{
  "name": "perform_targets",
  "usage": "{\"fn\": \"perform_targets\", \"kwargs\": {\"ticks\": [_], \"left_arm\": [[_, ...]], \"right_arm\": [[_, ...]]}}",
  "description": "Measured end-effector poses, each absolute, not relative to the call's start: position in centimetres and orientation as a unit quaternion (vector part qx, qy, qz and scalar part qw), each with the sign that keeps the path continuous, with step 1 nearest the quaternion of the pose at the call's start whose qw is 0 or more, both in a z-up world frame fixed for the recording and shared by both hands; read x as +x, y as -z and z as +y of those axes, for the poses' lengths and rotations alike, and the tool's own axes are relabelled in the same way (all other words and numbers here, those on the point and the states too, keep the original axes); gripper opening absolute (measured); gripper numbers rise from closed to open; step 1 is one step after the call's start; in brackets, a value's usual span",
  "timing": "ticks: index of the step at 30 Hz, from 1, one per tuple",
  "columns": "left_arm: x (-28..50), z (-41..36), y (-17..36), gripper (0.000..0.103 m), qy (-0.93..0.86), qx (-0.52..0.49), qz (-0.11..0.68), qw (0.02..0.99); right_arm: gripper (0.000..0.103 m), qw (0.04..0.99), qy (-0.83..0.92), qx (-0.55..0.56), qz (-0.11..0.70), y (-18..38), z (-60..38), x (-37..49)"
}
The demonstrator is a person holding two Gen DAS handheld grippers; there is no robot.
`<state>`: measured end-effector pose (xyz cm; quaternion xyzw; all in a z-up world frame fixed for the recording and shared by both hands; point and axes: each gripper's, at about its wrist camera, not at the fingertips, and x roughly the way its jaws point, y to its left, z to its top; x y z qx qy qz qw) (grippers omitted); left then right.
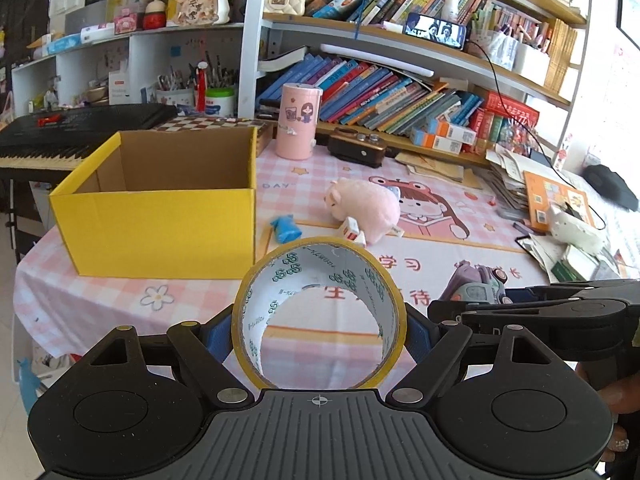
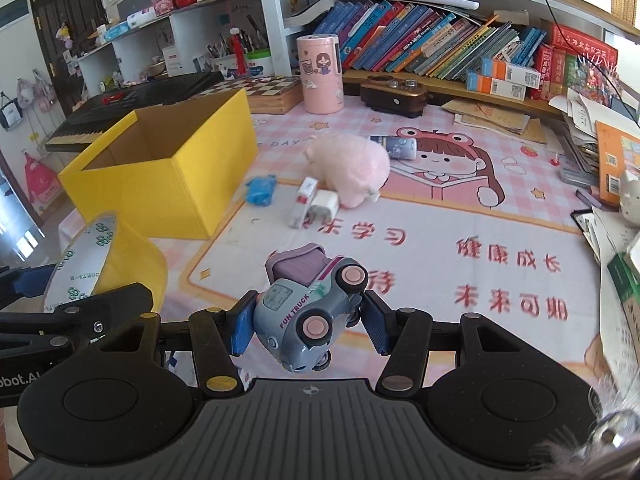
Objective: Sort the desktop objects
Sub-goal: 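Lift and carry the tape roll and truck toward the yellow cardboard box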
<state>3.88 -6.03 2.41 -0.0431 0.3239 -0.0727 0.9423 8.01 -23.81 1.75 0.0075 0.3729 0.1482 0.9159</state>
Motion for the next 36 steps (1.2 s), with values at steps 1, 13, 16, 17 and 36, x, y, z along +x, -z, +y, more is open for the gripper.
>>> {"fn": "perform_targets", "kwargs": {"ticks": [1,13,16,17,36], "left_arm": [[3.6,-5.6,-2.5,0.083,0.076,-0.042,0.323,0.942],[0.3,-1.1,-2.6,0.083,0.102,-0.028,0.323,0.941],[-0.5,0.0,-2.4,0.083,0.103,-0.025,0.325,0.94],[-0.7,0.4,-2.4,0.083,0.103,-0.024,0.326,0.939],[-3.6,6.1,-1.8,0.083,0.068,-0.04,0.333,0.94]], "right_arm": [[0.052,0.917,-0.145,0.008,0.372,-1.8,-23.5,7.6],[0.052,0.918,-0.123,0.025,0.376,-1.3,-18.7,2.9],[0.052,0.916,-0.124,0.028,0.38,-1.0,-17.4,2.0],[0.052,0.916,-0.124,0.029,0.381,-0.9,-17.0,1.8],[0.052,0.906,-0.162,0.014,0.392,-0.2,-10.7,0.1]]}}
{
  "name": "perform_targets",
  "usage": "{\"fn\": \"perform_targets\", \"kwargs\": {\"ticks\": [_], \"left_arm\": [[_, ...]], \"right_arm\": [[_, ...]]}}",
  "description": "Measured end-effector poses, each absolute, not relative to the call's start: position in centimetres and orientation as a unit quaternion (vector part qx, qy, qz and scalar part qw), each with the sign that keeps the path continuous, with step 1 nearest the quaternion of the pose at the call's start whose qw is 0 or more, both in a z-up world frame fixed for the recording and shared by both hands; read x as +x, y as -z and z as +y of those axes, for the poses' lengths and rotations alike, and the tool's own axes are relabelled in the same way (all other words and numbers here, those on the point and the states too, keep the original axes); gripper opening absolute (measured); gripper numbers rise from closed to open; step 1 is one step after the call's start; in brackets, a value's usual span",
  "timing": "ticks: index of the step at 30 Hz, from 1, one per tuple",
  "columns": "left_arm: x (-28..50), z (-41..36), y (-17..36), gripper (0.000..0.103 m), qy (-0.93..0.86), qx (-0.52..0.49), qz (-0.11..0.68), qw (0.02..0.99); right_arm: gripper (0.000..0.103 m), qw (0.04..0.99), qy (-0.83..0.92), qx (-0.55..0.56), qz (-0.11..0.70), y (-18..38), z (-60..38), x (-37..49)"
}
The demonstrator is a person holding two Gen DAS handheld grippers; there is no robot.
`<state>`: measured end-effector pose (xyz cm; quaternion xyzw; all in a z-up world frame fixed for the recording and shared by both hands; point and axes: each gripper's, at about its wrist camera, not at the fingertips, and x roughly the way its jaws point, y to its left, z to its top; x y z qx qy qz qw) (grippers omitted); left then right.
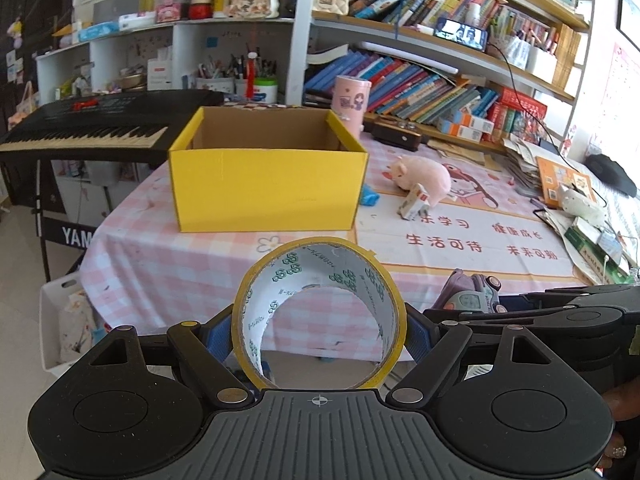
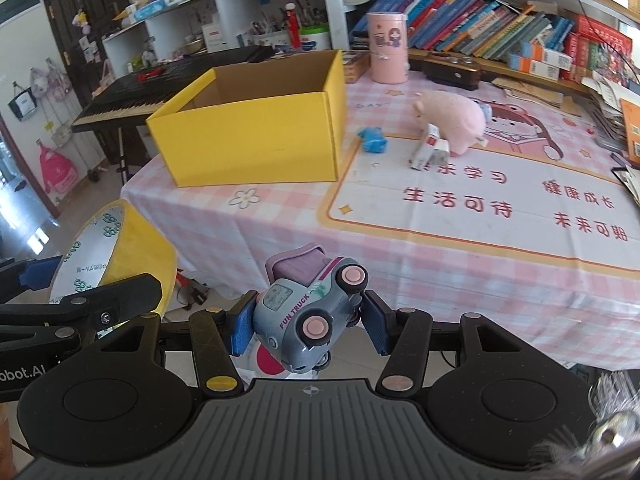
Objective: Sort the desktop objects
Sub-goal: 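Lift and carry the tape roll and truck toward the yellow cardboard box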
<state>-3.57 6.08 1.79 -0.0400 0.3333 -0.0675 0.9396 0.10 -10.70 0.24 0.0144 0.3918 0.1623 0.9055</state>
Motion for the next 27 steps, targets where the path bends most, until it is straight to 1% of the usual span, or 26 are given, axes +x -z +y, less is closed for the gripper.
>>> {"fn": "perform_targets", "kwargs": {"ticks": [10,27], "left_arm": [[-3.7,7.6,-1.8,0.083,0.058,-0.046,0.328,0.942],[-2.5,7.6,-1.4,0.083,0.064,-0.058,0.333,0.939]], "right_arm": [[0.052,0.904,-0.173,0.007,0.39,-0.5,-9.1,0.2],[0.052,0.902,-0.172,-0.004,0.396,-0.4,-9.0,1.3]]}}
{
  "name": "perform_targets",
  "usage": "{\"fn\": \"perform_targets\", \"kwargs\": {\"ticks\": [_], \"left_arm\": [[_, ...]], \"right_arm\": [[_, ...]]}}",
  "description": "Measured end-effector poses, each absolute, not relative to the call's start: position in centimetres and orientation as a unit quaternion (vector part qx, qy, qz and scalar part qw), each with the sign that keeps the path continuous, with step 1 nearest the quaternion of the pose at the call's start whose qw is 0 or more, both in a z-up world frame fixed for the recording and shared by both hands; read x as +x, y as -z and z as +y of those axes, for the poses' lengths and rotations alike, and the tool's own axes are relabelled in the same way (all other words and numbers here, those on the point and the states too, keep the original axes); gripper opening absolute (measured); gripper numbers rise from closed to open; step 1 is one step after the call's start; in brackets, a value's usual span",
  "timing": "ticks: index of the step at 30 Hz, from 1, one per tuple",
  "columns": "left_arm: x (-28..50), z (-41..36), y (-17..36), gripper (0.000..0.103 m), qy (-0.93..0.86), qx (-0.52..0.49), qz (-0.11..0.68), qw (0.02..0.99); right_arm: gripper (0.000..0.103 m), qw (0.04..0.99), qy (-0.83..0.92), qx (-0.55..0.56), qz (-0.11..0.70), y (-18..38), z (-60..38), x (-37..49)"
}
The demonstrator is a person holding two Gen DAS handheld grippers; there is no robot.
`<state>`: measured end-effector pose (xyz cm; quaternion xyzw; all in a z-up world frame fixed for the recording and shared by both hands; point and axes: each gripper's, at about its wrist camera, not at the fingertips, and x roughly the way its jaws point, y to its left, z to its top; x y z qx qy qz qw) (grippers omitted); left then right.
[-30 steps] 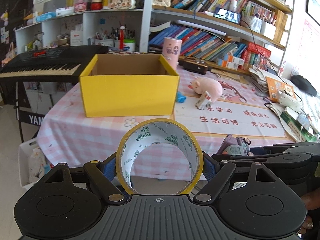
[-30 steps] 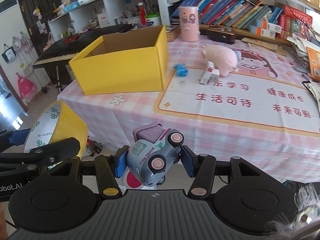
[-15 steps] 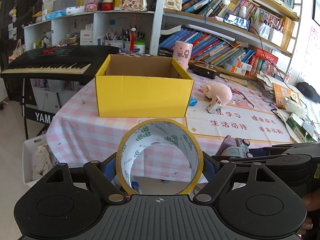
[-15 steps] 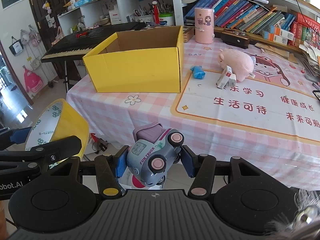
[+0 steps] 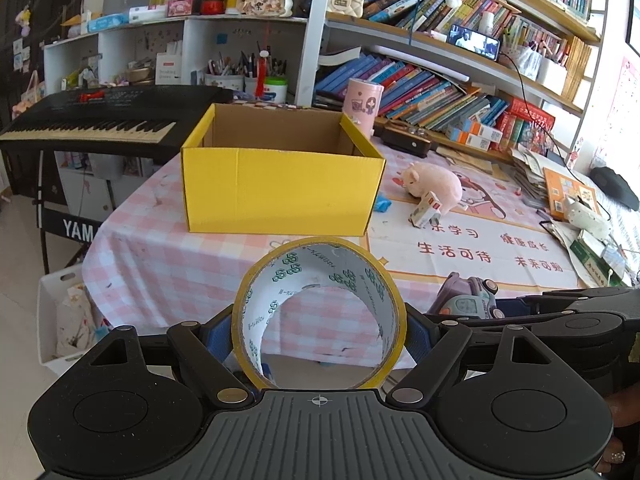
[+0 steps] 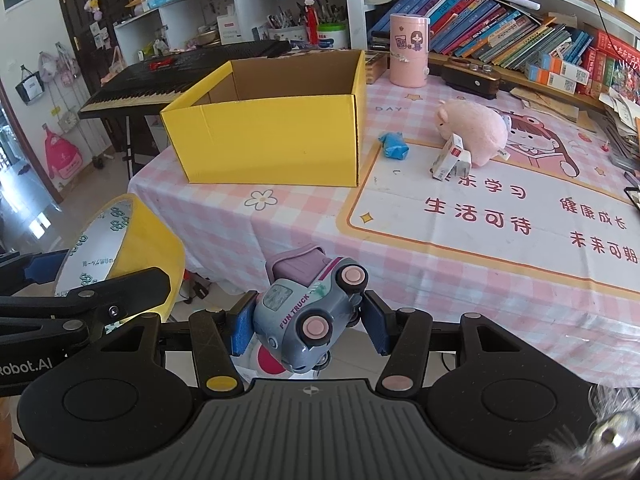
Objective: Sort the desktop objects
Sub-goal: 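Lift and carry the tape roll and truck toward the yellow cardboard box, then lower both held objects into the yellow box and open both tools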
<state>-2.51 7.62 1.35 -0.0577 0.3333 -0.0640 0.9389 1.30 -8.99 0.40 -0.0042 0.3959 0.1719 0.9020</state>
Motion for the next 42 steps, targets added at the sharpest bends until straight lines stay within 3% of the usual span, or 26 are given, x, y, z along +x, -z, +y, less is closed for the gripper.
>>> {"fn": "perform_targets", "kwargs": {"ticks": [28,42], "left_arm": [[3.2,8.7,-1.8,0.083,0.004,-0.063,0.332,0.941],[7.3,9.0,-5.1,0.083,-0.021,-0.047,0.28,0.959]], "right_arm": [[0.052,0.89,-0.234,-0.021,0.392,-0.9,-7.0,9.1],[0.052,0.91,-0.258,-0.022,0.324,-4.5,-7.2,14.5]]}}
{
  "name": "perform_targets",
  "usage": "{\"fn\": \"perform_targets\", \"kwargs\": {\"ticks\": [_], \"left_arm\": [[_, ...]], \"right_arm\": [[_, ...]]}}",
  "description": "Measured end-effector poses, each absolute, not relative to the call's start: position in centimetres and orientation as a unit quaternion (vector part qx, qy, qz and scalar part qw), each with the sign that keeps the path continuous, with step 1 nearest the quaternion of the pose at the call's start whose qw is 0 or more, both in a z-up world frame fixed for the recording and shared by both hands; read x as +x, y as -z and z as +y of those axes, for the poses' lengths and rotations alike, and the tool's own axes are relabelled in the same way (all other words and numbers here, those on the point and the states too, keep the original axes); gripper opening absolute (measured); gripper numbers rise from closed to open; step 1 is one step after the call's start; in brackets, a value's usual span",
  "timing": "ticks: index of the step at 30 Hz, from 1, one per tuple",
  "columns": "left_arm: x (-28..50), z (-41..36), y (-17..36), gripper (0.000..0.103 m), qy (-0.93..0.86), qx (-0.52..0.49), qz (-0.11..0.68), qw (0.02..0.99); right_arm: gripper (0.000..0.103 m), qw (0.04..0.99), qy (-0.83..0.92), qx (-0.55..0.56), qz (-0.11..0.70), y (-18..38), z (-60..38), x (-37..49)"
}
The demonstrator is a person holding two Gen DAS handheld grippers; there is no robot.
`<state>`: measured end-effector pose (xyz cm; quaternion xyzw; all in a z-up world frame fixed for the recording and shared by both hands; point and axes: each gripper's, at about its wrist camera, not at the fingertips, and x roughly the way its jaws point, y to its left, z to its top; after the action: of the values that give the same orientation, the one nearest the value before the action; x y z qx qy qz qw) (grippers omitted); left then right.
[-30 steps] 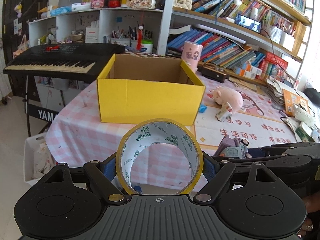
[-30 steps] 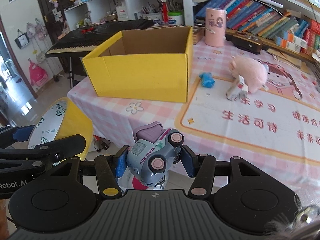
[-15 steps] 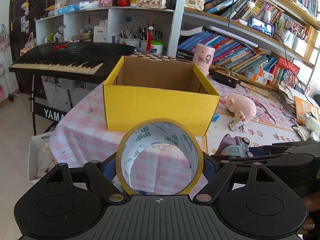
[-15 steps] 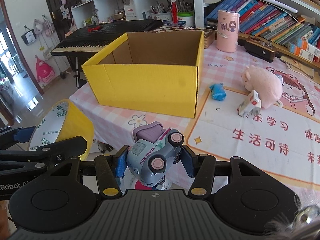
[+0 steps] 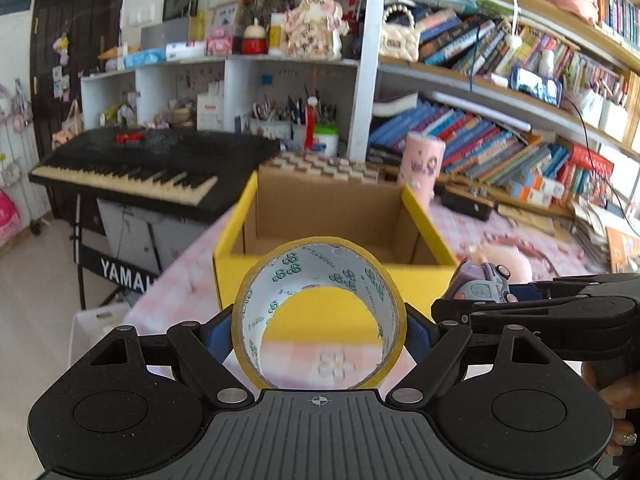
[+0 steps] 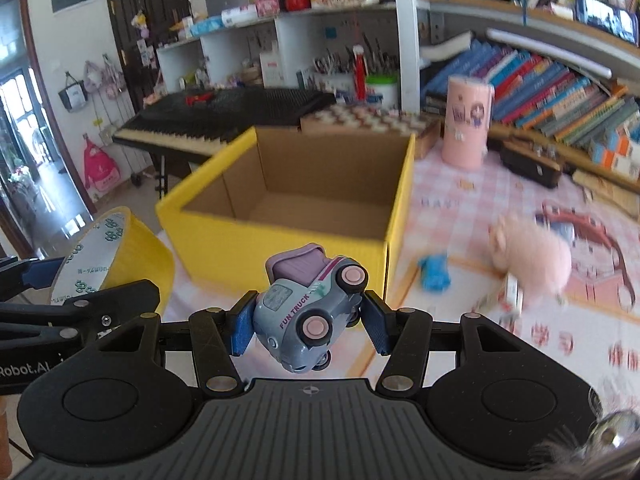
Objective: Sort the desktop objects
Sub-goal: 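Lower both held objects into the yellow box and open both tools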
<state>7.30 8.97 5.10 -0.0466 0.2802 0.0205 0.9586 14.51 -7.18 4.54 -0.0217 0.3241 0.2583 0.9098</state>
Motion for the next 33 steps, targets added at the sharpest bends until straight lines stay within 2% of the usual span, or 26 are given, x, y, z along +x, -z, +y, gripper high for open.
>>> {"fn": "perform_targets", "kwargs": {"ticks": [8,13,26,33], "left_arm": [[12.3,9.1,-7.6,0.083,-0.044,-0.019,0.24,0.969],[16.6,9.1,-7.6,0.083,-0.049,-0.008,0.24,0.969],[26.8,8.5,-2.2,0.083,-0.068,0.06,0.331,0.939],[29.1,8.2,0.0,0.084,-0.082,0.065,0.374,0.922]], "right_arm": [[0.052,0.911,-0.294,-0.059,0.283,-6.5,-6.8,20.5],[0.052,0.897,-0.341,-0.127,0.252,-6.2,-5.2,24.3],[0.053,0.809,-0.418,-0.299,0.285,-1.2,0.8,31.7],[0.053,0.779,-0.425,-0.328,0.326,0.8,2.0,33.8]]}}
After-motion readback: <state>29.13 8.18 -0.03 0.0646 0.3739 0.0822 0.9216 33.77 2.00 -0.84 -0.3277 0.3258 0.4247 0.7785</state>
